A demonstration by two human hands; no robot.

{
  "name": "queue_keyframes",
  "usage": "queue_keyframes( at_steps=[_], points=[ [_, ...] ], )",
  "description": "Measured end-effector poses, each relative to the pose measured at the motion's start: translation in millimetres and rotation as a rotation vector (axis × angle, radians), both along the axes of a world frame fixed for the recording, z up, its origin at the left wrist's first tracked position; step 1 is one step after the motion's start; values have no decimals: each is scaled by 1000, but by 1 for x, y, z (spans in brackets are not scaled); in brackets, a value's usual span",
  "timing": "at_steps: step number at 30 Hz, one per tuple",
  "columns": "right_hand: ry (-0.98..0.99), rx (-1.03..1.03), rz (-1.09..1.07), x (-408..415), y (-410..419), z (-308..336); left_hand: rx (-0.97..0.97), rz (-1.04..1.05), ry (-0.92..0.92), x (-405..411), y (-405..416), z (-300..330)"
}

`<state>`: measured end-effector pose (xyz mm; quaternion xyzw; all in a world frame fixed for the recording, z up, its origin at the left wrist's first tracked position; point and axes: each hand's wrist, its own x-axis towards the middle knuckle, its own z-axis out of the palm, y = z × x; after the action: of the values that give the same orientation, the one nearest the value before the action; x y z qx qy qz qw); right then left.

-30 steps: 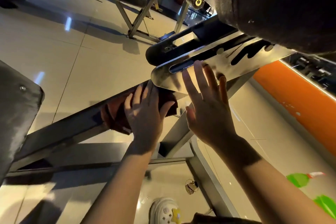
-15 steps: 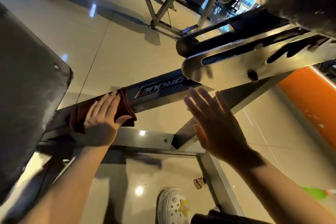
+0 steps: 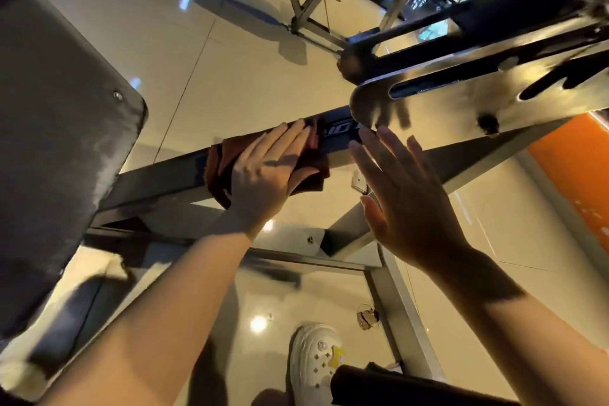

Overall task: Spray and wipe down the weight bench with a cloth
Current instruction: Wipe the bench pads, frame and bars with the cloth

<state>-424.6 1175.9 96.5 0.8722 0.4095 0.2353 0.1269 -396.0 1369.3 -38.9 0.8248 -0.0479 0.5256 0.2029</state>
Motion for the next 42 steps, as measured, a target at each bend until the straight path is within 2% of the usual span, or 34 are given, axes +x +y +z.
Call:
queue_keyframes(
  at_steps=[2,5,7,9,13,17,20,22,24,26,29,31,34,39,42],
  points=[
    [21,-10,52,0,3,-9,11,20,82,-14,32,-33],
    [15,-160,148,3,15,-25,-65,210,307,-42,84,-89],
    [-30,-247,199,17,31,-28,-148,257,446,-55,100,-108],
    [-69,-269,173,38,56,-26,-194,248,492,-59,100,-110],
    [-159,-228,65,64,88,-24,-219,263,347,-44,60,-74],
    [-278,-129,172,70,82,-32,-170,129,132,-13,7,-19],
    [-303,-78,204,71,83,-34,-123,109,45,-6,5,-14],
    [-338,-87,218,72,83,-34,-30,54,56,-9,21,-23],
    [-357,-71,220,71,83,-36,36,-14,120,-17,49,-47],
    [-364,-44,217,72,82,-38,15,7,240,-34,85,-78],
    [-373,-29,220,74,83,-39,-161,199,469,-61,126,-120],
    [-383,-15,231,75,83,-39,-272,255,563,-69,128,-133],
    [-401,-22,239,74,82,-41,-268,279,484,-64,100,-110],
    [-378,28,236,74,83,-42,-142,67,158,-18,14,-27],
    [-371,48,246,72,85,-40,-89,68,48,-9,11,-22]
  ],
)
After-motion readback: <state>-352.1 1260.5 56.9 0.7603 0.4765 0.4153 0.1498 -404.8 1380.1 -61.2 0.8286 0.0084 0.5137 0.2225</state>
